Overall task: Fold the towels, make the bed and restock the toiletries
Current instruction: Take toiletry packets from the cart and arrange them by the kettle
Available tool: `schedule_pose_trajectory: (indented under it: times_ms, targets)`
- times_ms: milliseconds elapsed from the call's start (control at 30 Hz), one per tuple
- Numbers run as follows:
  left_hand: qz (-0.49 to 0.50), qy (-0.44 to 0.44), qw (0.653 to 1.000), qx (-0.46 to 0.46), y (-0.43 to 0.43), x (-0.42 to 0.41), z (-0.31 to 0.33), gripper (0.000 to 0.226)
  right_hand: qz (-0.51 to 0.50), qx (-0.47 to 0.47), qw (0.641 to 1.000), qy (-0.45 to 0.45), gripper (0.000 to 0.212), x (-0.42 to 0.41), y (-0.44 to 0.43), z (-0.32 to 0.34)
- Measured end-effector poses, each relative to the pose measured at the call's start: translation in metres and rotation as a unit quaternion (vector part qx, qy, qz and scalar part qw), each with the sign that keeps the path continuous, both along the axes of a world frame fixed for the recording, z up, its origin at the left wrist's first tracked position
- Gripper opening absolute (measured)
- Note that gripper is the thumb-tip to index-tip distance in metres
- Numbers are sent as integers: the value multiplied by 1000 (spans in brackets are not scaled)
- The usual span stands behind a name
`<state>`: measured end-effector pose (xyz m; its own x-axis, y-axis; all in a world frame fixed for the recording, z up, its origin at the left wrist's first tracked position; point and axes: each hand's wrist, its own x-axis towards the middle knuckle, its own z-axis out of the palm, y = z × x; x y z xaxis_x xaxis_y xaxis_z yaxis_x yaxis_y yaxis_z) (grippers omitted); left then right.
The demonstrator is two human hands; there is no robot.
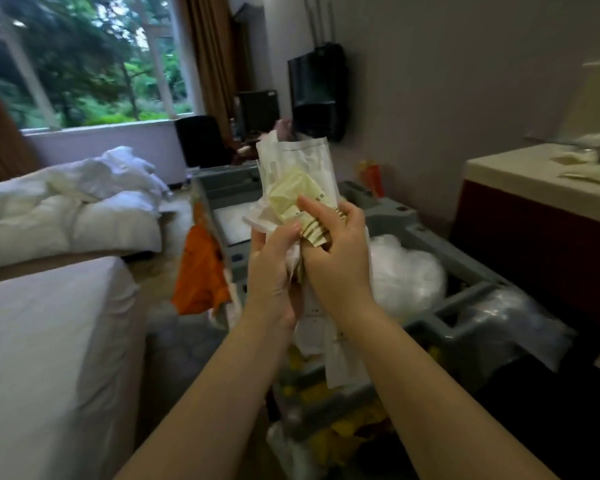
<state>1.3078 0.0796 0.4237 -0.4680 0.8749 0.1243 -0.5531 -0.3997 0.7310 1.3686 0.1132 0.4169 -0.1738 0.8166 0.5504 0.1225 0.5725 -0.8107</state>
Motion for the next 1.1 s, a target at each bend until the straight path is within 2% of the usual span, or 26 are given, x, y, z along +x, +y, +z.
schedule_pose_trajectory:
  times_ms: [167, 333, 467, 567, 633, 700, 767, 867, 1000, 1100]
  targets:
    - [76, 32, 997, -13, -39, -173, -18, 38, 77, -17, 997, 7, 52, -174, -36, -19]
    - [143, 55, 986, -65, -34, -285, -38, 61, 129, -68, 989, -11, 65, -287, -30, -33]
    - [48, -19, 994, -94, 11, -332, -50, 55, 121, -77, 990, 8, 60, -333, 14, -45]
    - [-1, -1, 992, -127, 65, -353, -50, 31, 80, -70, 994, 34, 50, -352, 70, -52]
    - [-45, -6, 993, -113, 109, -356, -45, 21, 43, -53, 997, 48, 43, -356, 115, -55]
    - [-91, -31, 992, -82, 158, -357, -42, 26, 8, -36, 998, 57, 39, -359, 164, -55]
    - [-119, -17, 991, -57, 207, -361, -37, 29, -29, -26, 997, 67, 39, -363, 211, -50]
    - [-183, -4, 982, -38, 276, -371, -25, 34, -86, -13, 993, 78, 46, -369, 272, -37]
    - [-202, 28, 979, -17, 347, -385, -19, 41, -119, -3, 991, 60, 49, -376, 331, -23]
    - [-224, 12, 974, -8, 391, -395, -22, 55, -144, -16, 988, 61, 49, -383, 367, -23]
